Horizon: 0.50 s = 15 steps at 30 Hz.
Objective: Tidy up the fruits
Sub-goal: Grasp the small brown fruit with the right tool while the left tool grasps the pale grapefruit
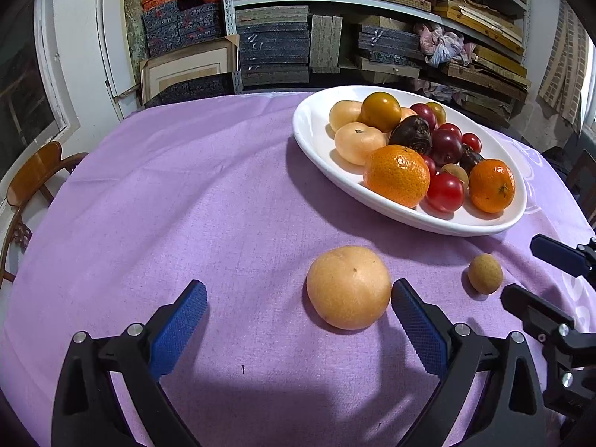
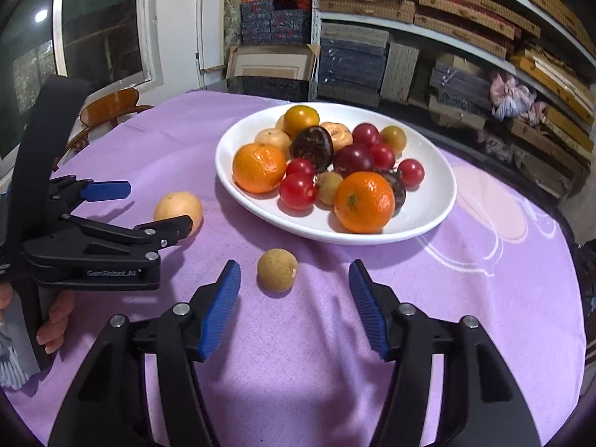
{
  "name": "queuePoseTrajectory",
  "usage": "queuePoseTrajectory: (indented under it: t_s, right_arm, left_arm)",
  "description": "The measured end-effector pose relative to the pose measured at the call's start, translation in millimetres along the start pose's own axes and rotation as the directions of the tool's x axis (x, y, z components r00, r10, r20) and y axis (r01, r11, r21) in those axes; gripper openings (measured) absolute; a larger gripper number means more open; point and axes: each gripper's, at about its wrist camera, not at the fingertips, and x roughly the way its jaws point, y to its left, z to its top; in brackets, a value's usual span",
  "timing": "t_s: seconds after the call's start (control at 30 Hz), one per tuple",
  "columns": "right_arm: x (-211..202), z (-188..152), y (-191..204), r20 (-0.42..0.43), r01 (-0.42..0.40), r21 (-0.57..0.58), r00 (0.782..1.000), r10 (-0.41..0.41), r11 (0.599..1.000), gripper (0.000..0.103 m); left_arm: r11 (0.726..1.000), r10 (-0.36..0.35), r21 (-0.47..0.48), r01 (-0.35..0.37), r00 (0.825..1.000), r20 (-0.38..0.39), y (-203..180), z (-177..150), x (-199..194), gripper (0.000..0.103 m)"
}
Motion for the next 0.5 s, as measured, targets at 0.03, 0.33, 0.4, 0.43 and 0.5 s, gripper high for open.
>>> queuePoseTrajectory:
  t_s: [0.03, 0.33, 0.4, 0.43, 0.5]
  right_arm:
    - [4, 1, 2, -0.008, -0.001, -0.004, 1.000, 0.001, 1.000, 0.059]
    - [28, 10, 15, -0.063, -0.032, -0.016, 0.998, 0.031, 0.999, 0.038]
    - [29, 12, 14, -0.061, -0.037, -0.005, 0.997, 0.037, 0.999, 0.038]
    - [31, 12, 13, -0.067, -0.038, -0.002, 0.997, 0.038, 0.999, 0.036]
    - [35, 12, 11, -0.083, -0.044, 0.009, 0.996, 0.044, 0.999, 0.026]
  left_arm:
    - [1.000, -0.001, 0.000, 0.001, 1.000, -0.007, 0, 0, 1, 0.100]
    - [1.000, -0.013, -0.009, 0.013, 1.000, -0.017, 3, -2, 3, 0.100]
    - [1.000, -0.015, -0.008, 0.015, 1.000, -0.018, 3, -2, 3, 0.100]
    - [1.000, -0.015, -0.008, 0.015, 1.000, -0.019, 2, -3, 3, 0.100]
    - [1.000, -0.016, -0.008, 0.015, 1.000, -0.019, 2, -3, 3, 0.100]
